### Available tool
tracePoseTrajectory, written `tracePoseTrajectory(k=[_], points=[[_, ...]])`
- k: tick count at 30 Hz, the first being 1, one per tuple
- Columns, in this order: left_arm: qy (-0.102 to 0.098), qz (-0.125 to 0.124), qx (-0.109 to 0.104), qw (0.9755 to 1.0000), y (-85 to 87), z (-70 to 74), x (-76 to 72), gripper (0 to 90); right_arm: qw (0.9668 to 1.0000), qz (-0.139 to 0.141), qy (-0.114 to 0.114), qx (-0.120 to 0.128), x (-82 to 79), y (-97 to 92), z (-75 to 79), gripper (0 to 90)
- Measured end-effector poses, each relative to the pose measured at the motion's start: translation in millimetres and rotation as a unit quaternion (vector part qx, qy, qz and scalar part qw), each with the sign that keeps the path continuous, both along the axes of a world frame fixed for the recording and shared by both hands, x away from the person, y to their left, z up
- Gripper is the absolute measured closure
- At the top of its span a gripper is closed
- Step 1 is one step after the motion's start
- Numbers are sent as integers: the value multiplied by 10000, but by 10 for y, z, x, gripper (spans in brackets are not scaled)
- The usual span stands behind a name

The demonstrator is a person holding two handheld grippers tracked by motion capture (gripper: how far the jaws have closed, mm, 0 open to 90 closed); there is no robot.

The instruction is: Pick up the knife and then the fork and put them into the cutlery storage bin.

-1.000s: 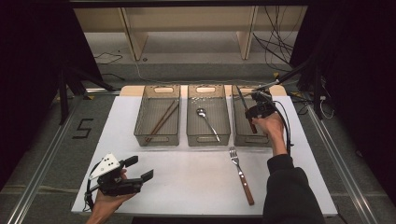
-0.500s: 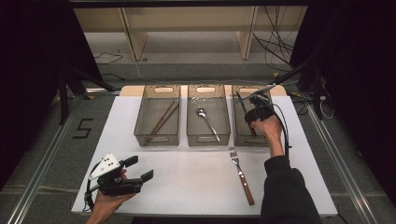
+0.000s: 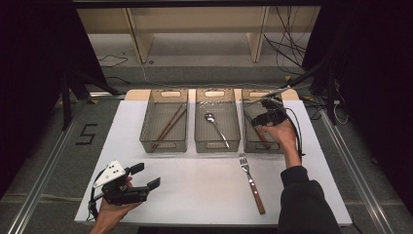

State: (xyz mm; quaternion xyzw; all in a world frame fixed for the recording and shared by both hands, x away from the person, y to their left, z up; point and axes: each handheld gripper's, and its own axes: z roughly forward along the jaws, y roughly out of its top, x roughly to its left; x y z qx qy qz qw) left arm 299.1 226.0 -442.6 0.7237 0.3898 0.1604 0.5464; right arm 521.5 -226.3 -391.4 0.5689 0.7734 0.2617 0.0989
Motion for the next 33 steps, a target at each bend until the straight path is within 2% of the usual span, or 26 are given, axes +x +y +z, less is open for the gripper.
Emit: tracePoseTrajectory(k=[7, 15, 27, 33], points=[[2, 6, 4, 10000, -2, -1, 1, 159, 9993, 276, -247, -1, -172, 88, 151, 400], [-4, 9, 6, 10000, 3, 0, 3, 158, 9983, 441, -382, 66, -304, 154, 252, 343], [2, 9, 1, 10000, 3, -1, 2, 158, 9946, 772, -690, 39, -574, 302, 355, 306], [2, 10, 9, 10000, 8, 0, 3, 158, 9934, 908, -699, 29, -666, 356, 358, 290]])
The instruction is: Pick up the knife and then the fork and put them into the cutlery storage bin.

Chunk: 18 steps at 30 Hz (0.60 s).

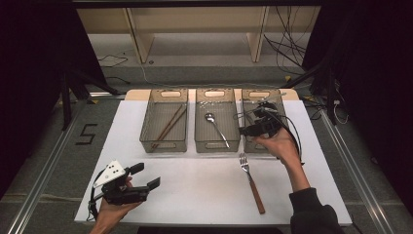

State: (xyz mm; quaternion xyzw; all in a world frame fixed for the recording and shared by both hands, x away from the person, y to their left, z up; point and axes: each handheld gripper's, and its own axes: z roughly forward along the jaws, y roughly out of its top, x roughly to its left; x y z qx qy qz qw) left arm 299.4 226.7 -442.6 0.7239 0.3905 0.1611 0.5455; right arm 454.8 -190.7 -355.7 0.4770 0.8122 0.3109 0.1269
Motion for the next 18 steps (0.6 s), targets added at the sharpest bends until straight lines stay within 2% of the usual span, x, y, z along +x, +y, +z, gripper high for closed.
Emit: tracePoseTrajectory(k=[18], points=[[-9, 7, -2, 10000, -2, 2, -2, 158, 9997, 256, 51, 7, -272, 76, -136, 275]])
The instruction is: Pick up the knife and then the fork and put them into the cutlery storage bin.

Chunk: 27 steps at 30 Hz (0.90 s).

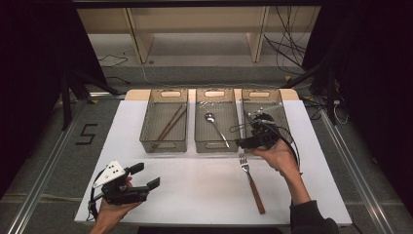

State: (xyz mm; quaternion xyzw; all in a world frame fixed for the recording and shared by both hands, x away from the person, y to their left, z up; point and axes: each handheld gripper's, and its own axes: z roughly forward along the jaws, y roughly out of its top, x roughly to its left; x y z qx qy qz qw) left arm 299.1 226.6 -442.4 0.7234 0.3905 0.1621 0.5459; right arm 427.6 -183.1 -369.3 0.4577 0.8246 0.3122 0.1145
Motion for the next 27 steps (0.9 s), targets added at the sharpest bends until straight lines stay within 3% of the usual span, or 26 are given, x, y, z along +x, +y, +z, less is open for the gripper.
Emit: tracePoseTrajectory(k=[16, 27], points=[[-1, -5, 4, 10000, -8, -1, 0, 158, 9997, 111, 203, -20, -253, -14, -167, 266], [-14, -4, 6, 10000, -7, 0, -1, 158, 9987, 155, 368, -313, -366, -5, -332, 263]])
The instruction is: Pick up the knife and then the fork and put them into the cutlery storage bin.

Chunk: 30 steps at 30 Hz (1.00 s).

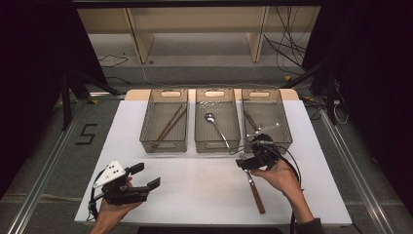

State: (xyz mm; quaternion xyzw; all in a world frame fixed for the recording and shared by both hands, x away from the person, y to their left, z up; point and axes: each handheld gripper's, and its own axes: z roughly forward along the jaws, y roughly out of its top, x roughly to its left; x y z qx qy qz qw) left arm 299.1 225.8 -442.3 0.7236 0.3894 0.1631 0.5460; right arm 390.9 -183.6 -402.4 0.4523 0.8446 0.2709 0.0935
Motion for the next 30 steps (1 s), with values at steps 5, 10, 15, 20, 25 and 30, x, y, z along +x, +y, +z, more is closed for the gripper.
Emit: tracePoseTrajectory(k=[5, 10, 15, 20, 25, 30], points=[[3, 0, -10, 10000, -2, 1, -2, 158, 9999, 28, 72, -66, -48, -7, -46, 264], [-1, -5, -4, 10000, 1, 2, -1, 158, 9998, 63, 160, -124, -90, 7, -75, 264], [-1, -13, 12, 10000, 7, 4, -1, 158, 9992, 108, 282, -267, -138, 9, -137, 273], [-5, -11, 8, 10000, 6, 5, -1, 158, 9982, 141, 432, -381, -194, -17, -211, 298], [-6, -10, 5, 10000, 3, 5, -2, 158, 9963, 145, 625, -570, -242, -37, -307, 323], [-13, -8, 4, 10000, 2, 5, -4, 158, 9938, 187, 820, -725, -274, -45, -399, 360]])
